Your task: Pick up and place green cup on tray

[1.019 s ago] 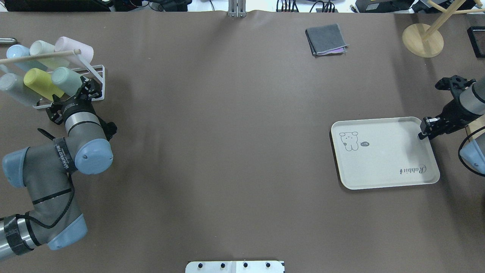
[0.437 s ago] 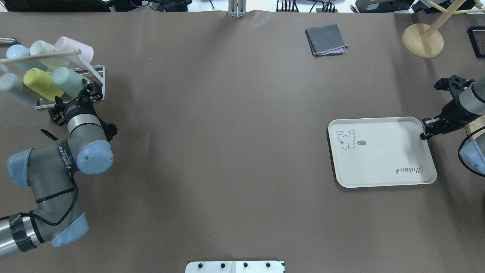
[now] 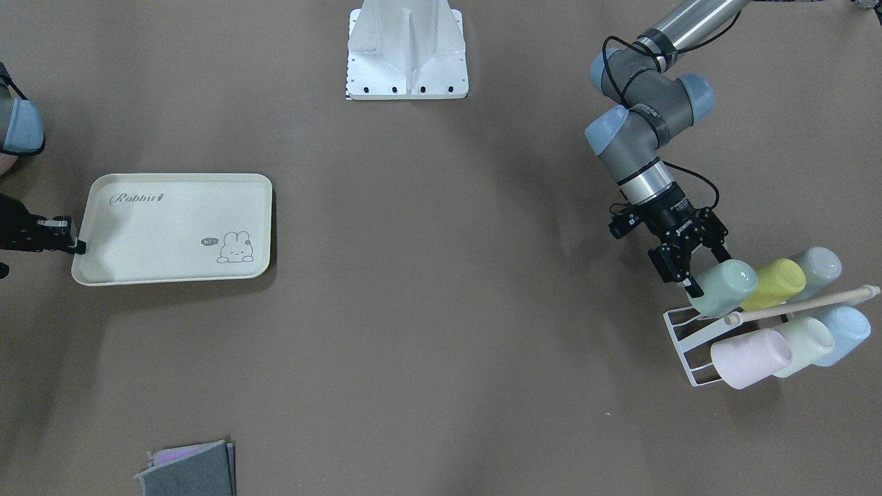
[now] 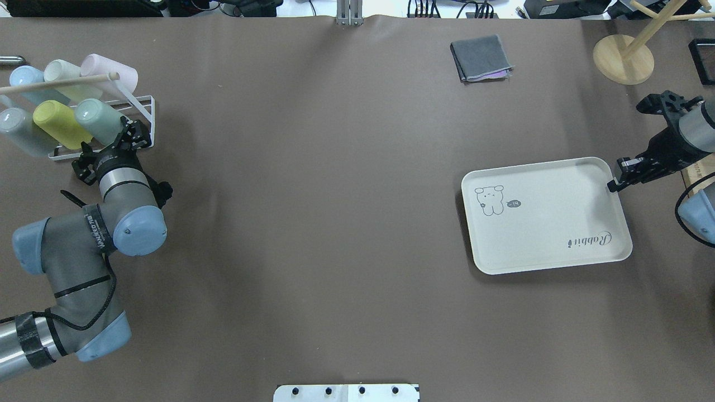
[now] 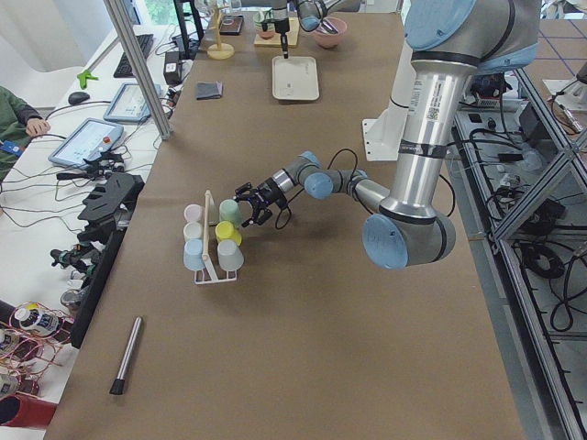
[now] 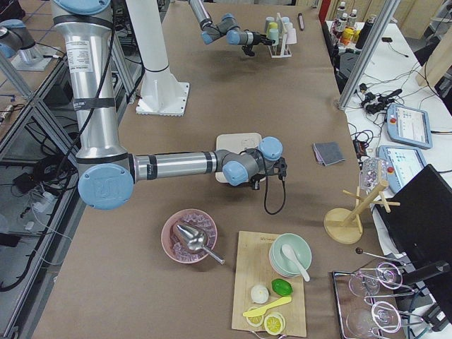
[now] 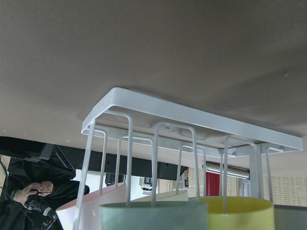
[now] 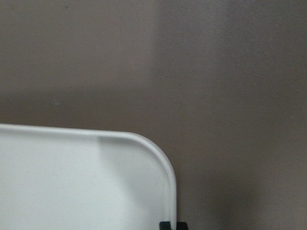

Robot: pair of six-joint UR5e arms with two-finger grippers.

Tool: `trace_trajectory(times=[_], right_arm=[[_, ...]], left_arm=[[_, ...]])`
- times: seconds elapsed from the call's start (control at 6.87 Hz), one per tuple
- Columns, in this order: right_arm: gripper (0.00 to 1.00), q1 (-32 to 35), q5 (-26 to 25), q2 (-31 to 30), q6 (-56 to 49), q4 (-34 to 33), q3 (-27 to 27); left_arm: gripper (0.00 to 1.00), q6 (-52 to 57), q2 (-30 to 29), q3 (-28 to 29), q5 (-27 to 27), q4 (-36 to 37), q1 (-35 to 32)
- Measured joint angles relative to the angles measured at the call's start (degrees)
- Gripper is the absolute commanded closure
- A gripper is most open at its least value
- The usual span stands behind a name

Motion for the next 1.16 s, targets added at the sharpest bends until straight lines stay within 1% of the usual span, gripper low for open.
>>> trace_trajectory(times=[0.15, 0.29, 0.58, 0.87, 1.16], right_arm=[[1.0, 0.06, 1.14, 2.6, 1.4, -0.78, 0.74], [1.0, -0.05, 2.19, 6.46, 4.19, -2.54, 0.74], [1.0, -2.05, 2.28, 15.33, 11.77, -6.72, -1.04], [1.0, -4.56, 1.7, 23.45, 16.59, -7.6, -6.94], [1.0, -8.04, -1.56, 30.58, 20.71, -7.42, -12.84]], left_arm=[[0.02, 0.01, -0.03, 0.17, 0.24, -0.13, -0.12], [0.02, 0.64, -0.16, 0.21, 0.6, -0.26, -0.19], [0.02, 3.42, -0.64, 1.1, 1.08, -1.73, -0.26], [0.02, 4.64, -1.06, 2.27, 2.14, -2.85, -0.39], [0.02, 6.84, -1.2, 2.79, 2.4, -5.57, -0.79]])
